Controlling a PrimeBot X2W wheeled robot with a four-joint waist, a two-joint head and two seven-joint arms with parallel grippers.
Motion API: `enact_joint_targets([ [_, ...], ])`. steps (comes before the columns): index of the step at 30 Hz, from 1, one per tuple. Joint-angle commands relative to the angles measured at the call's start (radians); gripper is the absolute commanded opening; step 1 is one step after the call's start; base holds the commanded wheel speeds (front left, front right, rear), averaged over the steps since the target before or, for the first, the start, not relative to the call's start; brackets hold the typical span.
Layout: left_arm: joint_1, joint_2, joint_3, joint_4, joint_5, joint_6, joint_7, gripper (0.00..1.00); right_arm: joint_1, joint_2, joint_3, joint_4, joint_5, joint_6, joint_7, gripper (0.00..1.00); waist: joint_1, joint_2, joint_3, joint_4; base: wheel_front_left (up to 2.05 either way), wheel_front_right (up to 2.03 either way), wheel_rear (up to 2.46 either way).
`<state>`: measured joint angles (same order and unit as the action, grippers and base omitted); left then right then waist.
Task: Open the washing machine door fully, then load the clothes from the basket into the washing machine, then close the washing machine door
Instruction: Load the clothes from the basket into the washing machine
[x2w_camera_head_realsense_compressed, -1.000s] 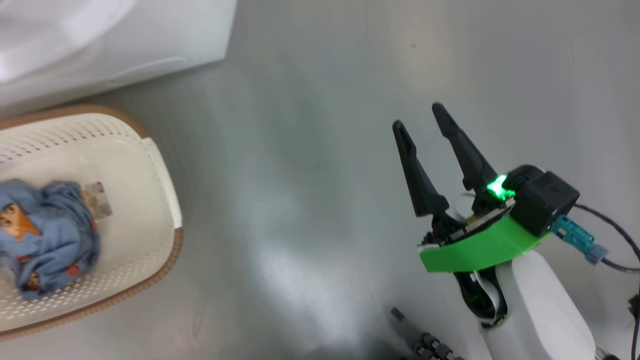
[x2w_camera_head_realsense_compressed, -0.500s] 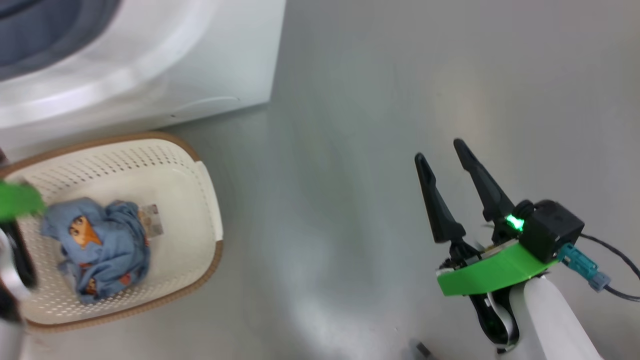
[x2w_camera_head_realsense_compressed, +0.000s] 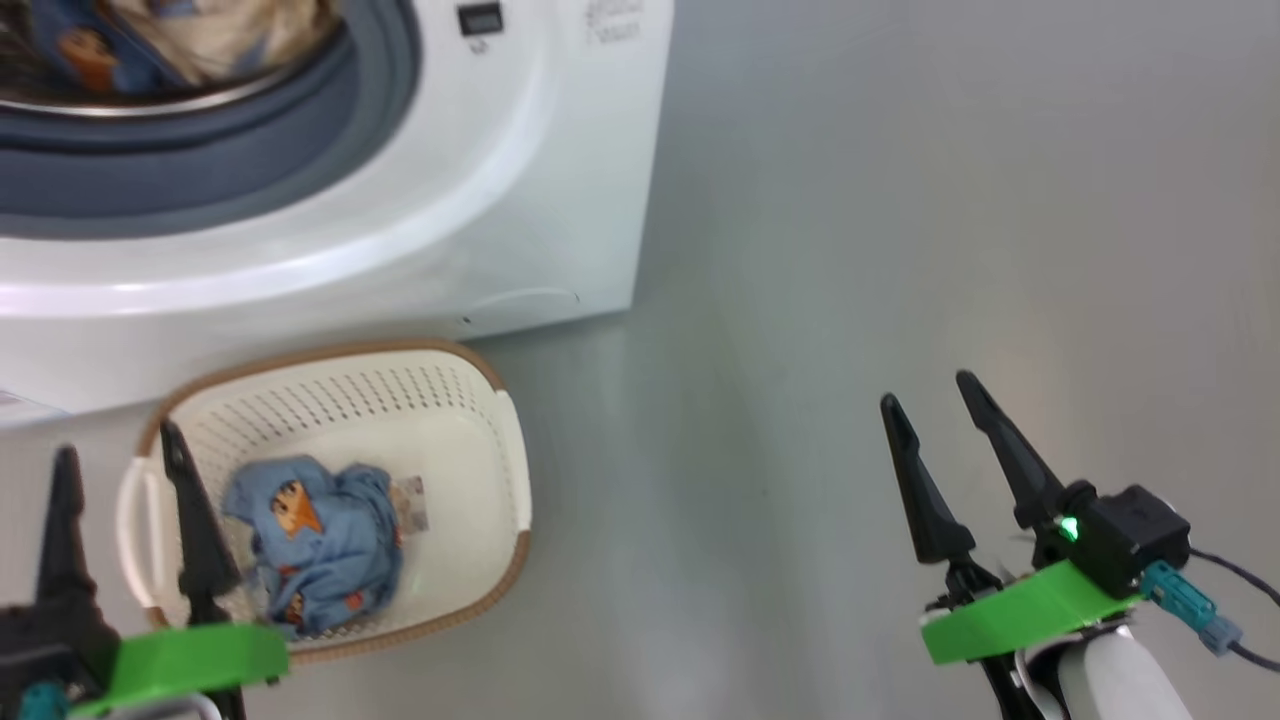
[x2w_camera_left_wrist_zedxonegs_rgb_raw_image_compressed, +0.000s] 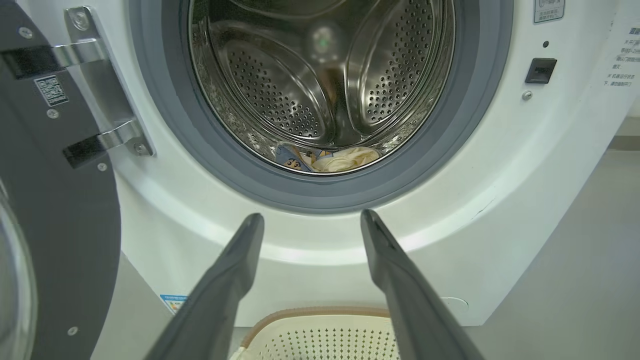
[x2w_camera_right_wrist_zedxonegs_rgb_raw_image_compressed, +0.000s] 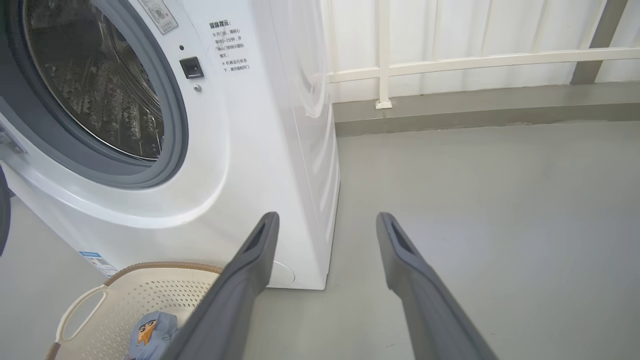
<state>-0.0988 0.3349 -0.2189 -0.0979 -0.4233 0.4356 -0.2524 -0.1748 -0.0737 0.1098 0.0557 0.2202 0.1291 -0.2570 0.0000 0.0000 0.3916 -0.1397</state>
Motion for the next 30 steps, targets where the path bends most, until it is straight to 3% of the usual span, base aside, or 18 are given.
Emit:
enact_joint_targets([
  [1, 0.027, 0.007, 0.037, -0.026, 0.011, -0.010, -0.009, 1.00, 0.036, -0.011, 0.009, -0.017, -0.014, 0.002, -0.005, 1.00, 0.0000, 0.0000, -0.102, 0.060, 0.00, 0.00, 0.00],
  [12, 0.165, -0.054, 0.019, 0.018, 0.041, -0.068, -0.009, 1.00, 0.140, -0.011, -0.027, -0.021, -0.030, 0.002, 0.012, 1.00, 0.0000, 0.0000, -0.247, 0.089, 0.00, 0.00, 0.00],
  [30, 0.251, -0.071, -0.012, 0.056, 0.060, -0.128, -0.009, 1.00, 0.264, 0.006, -0.041, -0.112, -0.060, 0.002, 0.100, 1.00, 0.0000, 0.0000, -0.389, 0.106, 0.00, 0.00, 0.00],
])
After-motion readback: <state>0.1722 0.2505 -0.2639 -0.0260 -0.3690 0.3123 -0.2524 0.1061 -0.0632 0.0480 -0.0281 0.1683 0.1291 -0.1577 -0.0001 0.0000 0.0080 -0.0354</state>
